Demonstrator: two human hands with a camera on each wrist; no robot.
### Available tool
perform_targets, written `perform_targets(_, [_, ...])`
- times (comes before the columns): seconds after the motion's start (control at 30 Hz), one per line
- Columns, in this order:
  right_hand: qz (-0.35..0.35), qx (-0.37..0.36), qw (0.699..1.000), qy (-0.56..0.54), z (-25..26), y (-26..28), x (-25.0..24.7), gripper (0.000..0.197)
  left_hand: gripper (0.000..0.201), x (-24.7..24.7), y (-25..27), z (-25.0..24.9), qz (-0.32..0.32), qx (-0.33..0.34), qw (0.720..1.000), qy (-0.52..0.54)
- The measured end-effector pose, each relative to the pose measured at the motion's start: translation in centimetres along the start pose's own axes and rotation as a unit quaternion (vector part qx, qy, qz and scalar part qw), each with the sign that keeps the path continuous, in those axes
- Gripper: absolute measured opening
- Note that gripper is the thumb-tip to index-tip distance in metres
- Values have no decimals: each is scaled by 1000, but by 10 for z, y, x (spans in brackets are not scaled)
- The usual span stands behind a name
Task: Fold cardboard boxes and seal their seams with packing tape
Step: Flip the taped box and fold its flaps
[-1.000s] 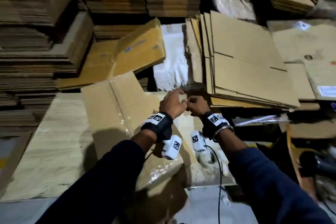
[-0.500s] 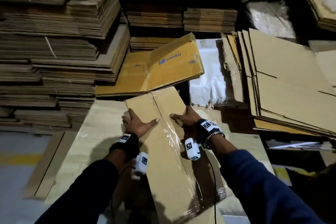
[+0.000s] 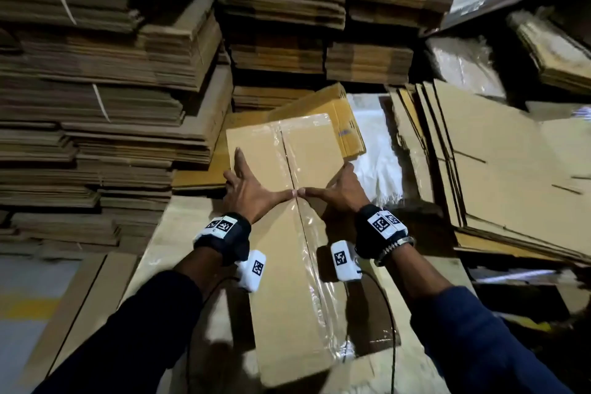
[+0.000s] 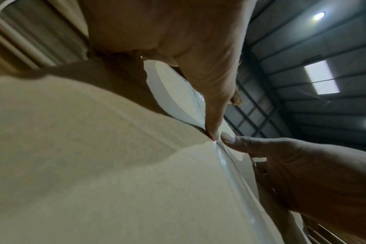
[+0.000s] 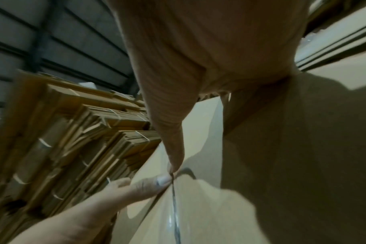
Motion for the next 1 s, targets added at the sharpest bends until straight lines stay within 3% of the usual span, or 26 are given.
perform_targets(0.2, [-125, -125, 979, -99, 44, 27, -52, 137, 165, -64, 32, -62, -168, 144, 974, 51])
perform_targets(0.37, [-139, -166, 970, -112, 26, 61, -71, 146, 161, -65, 79, -76, -224, 198, 942, 156])
perform_targets(0.5, [-105, -128, 981, -100, -17, 83, -62, 149, 155, -41, 115, -61, -224, 131, 932, 252])
perform_targets(0.73, [-150, -82, 978, -121, -41, 131, -77, 120, 140, -18, 158, -44, -245, 79, 931, 260])
perform_targets(0.9, [-127, -94, 984, -80, -21, 149, -85, 112, 131, -22, 166, -53, -234, 34, 953, 188])
perform_targets(1.0, [-136, -73, 988, -30, -10, 149, -91, 109, 143, -24, 163, -59, -197, -17, 973, 123])
Point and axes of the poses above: each hand's wrist, its own y-axis away from the middle knuckle, its own x-axis out of the palm, z = x × y, the point moved 5 cm from there along -y, towards the middle knuckle, and after that the axes turned 4 degrees about x, right-handed, at the moved point
